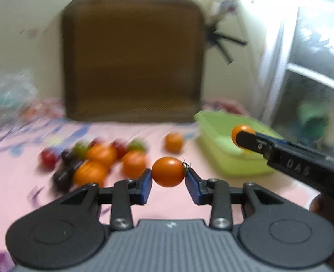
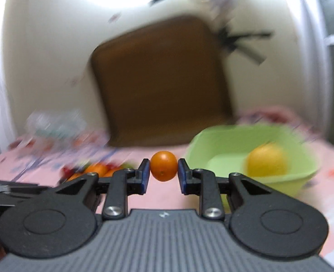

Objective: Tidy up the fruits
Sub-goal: 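Lower the tangerine into the bowl with the right gripper while the left drops the tomato in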

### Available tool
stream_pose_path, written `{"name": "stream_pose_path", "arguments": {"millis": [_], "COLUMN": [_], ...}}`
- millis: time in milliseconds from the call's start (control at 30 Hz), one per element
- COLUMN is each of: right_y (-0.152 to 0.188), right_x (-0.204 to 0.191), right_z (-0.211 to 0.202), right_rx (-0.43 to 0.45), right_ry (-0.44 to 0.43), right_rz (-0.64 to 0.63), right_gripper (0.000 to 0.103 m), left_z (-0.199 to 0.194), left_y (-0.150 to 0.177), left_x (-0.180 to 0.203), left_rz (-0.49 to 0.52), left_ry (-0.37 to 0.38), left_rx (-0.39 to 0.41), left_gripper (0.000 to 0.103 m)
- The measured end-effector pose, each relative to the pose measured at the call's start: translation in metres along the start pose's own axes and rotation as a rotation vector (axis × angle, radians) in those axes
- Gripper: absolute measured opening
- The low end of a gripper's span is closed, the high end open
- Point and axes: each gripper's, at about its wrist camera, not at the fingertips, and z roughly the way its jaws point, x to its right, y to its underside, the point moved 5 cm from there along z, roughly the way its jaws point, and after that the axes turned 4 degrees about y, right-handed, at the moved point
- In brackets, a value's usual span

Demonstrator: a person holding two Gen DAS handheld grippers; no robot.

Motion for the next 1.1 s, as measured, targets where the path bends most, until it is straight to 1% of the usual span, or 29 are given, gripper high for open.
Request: {"name": "stream_pose_path", "arguments": {"millis": [67,133,233,267,333,400,433,500,533,567,600,667,800,967,1033,1100], "right_y": [-0.005,-0.006,-0.001,-0.001,-0.003,-0.002,-0.001,0.001,0.002,0.003,0.004,0.004,0.004,0.002,0.003,0.004], "right_x": [0.02,0.038,0.058,0.061,0.07,0.076,0.076,0.07,0.068,0.066,0.065,0.063,0.072,0.084,0.086,0.087], "right_z": [-0.002,0.001,0.009,0.013,0.016,0.019,0.019,0.018,0.018,0.017,0.017,0.015,0.014,0.017,0.017,0.017], "right_rx": [0.042,0.045,0.018,0.0,-0.007,-0.029,-0.04,-0.042,-0.038,-0.031,-0.027,-0.016,-0.01,-0.02,-0.03,-0.032], "right_ry": [0.06,0.101,0.107,0.102,0.136,0.124,0.107,0.109,0.119,0.131,0.14,0.146,0.146,0.161,0.167,0.182], "right_rz": [-0.019,-0.05,-0.032,-0.021,-0.01,0.025,0.036,0.018,-0.002,-0.021,-0.036,-0.046,-0.005,0.061,0.077,0.077], "right_gripper": [0.029,0.029,0.029,0.03,0.03,0.031,0.031,0.031,0.034,0.043,0.046,0.047,0.047,0.047,0.047,0.047], "left_z": [0.012,0.029,0.057,0.063,0.075,0.083,0.086,0.092,0.095,0.098,0.1,0.102,0.091,0.053,0.035,0.015], "left_y": [-0.015,-0.025,-0.033,-0.036,-0.041,-0.043,-0.043,-0.041,-0.039,-0.038,-0.039,-0.039,-0.041,-0.044,-0.042,-0.037], "left_x": [0.017,0.035,0.053,0.055,0.055,0.054,0.055,0.06,0.062,0.063,0.065,0.066,0.064,0.041,0.027,0.008], "left_rz": [0.027,0.054,0.087,0.077,0.047,0.027,0.028,0.042,0.048,0.049,0.051,0.05,0.031,-0.032,-0.044,-0.046], "left_ry": [0.039,0.072,0.085,0.078,0.1,0.126,0.133,0.137,0.138,0.141,0.143,0.141,0.138,0.1,0.059,-0.01], "left_rx": [0.015,0.015,0.004,0.002,-0.011,-0.025,-0.033,-0.046,-0.054,-0.059,-0.058,-0.055,-0.042,0.025,0.047,0.071], "left_gripper": [0.033,0.033,0.031,0.032,0.033,0.033,0.033,0.034,0.036,0.04,0.042,0.045,0.048,0.048,0.048,0.048]}}
